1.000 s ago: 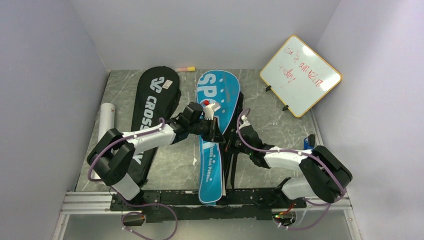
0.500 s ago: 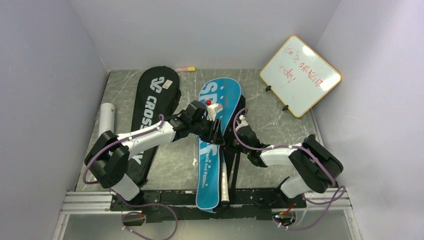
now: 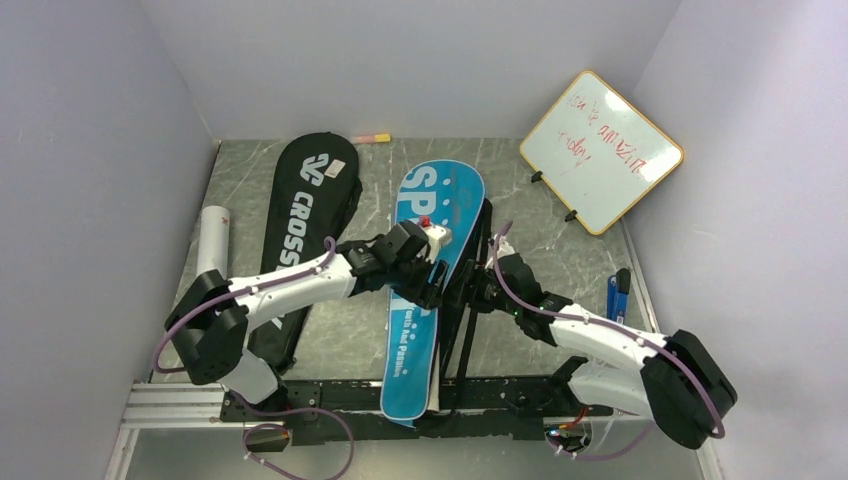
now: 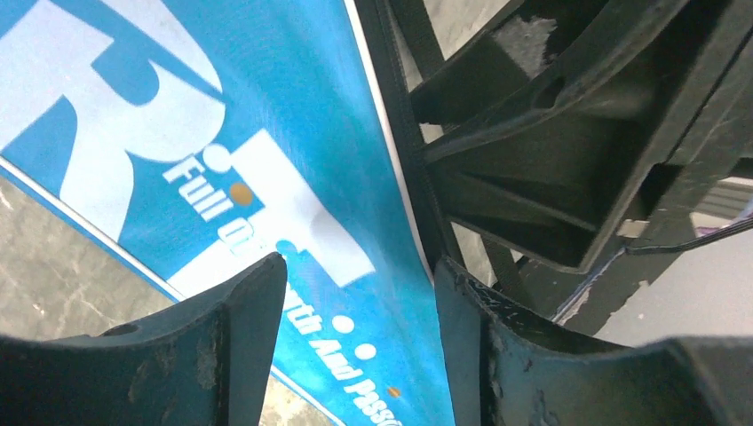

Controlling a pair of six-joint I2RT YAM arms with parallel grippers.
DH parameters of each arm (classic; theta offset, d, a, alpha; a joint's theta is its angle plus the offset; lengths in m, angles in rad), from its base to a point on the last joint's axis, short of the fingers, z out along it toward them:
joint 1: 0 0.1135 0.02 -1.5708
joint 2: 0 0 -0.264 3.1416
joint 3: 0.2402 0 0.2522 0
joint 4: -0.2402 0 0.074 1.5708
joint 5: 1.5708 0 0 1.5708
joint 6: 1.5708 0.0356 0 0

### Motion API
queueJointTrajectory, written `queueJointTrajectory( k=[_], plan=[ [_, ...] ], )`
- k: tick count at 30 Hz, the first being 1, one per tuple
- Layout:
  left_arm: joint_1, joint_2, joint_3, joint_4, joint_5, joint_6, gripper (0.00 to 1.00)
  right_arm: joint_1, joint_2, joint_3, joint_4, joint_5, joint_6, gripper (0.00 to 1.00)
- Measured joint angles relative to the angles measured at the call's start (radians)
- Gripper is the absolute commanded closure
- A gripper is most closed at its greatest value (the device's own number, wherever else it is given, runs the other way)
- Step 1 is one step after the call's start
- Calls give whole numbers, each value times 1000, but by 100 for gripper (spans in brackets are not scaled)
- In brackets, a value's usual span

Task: Pack up the badminton gear
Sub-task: Place the racket in the racket bag.

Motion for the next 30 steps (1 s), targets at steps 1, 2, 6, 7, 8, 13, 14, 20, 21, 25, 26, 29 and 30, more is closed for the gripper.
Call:
queueJointTrajectory(
  k=[1,2,6,7,8,13,14,20,21,25,26,29,30],
  plan=[
    [-15,0,0,-11,-17,-1,31,0,-14,0,-26,-6,-3,48],
    [-31,0,0,-21,-35,-3,30,-1,-34,-1,-58,-24,-4,49],
    [-111,0,0,-51,-115,-14,31,-1,-109,-40,-94,-81,5,59],
    [-136,0,0,-58,-143,-21,31,-1,-126,-58,-98,-91,11,60],
    [-159,0,0,-66,-165,-29,31,-1,-139,-74,-105,-100,16,61],
    [-270,23,42,-108,-279,-57,33,-4,-148,-102,-136,-132,36,73],
    [-288,37,58,-112,-302,-64,33,-6,-145,-102,-136,-138,39,73],
    [-335,100,101,-118,-368,-89,33,-11,-124,-114,-125,-194,58,73],
    [-336,107,101,-118,-373,-91,33,-15,-124,-123,-117,-204,64,74],
    [-336,137,101,-131,-406,-99,38,-51,-122,-164,-53,-260,93,74],
    [-336,141,101,-137,-415,-101,40,-72,-122,-183,-13,-282,110,74],
    [-336,144,101,-139,-430,-113,48,-123,-120,-222,74,-325,154,74],
    [-336,144,101,-136,-432,-116,50,-134,-119,-229,97,-337,166,74]
  ],
)
